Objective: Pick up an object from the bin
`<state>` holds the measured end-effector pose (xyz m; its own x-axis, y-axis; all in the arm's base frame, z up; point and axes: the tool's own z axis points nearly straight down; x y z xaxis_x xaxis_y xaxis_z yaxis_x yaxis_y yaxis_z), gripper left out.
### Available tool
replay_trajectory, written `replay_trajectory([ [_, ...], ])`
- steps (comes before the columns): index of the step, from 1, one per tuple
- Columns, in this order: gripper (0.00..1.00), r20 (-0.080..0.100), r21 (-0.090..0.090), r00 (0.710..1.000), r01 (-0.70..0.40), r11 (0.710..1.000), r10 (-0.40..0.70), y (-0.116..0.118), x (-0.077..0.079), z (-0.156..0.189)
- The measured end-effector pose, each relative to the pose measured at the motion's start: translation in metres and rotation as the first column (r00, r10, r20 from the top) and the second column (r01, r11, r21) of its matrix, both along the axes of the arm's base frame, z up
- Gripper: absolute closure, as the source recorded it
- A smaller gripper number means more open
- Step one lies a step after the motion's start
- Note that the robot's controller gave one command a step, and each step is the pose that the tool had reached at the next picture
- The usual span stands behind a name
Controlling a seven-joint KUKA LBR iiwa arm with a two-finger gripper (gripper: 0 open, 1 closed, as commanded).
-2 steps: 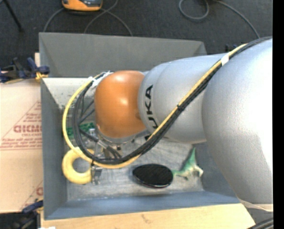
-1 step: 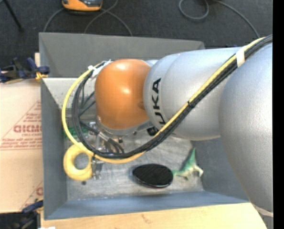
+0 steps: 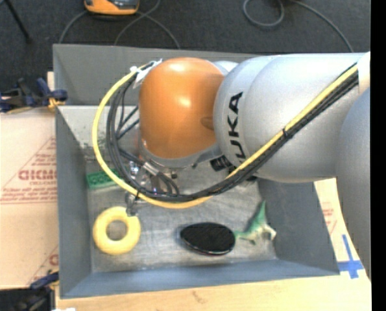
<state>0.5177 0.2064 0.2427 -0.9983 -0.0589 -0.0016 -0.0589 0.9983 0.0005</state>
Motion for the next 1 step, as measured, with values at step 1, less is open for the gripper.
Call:
replay_trajectory([
  [1, 0.0, 0.002, 0.0, 0.994, -0.105, 0.994, 0.105, 0.0113, -0.0031, 0.0425],
])
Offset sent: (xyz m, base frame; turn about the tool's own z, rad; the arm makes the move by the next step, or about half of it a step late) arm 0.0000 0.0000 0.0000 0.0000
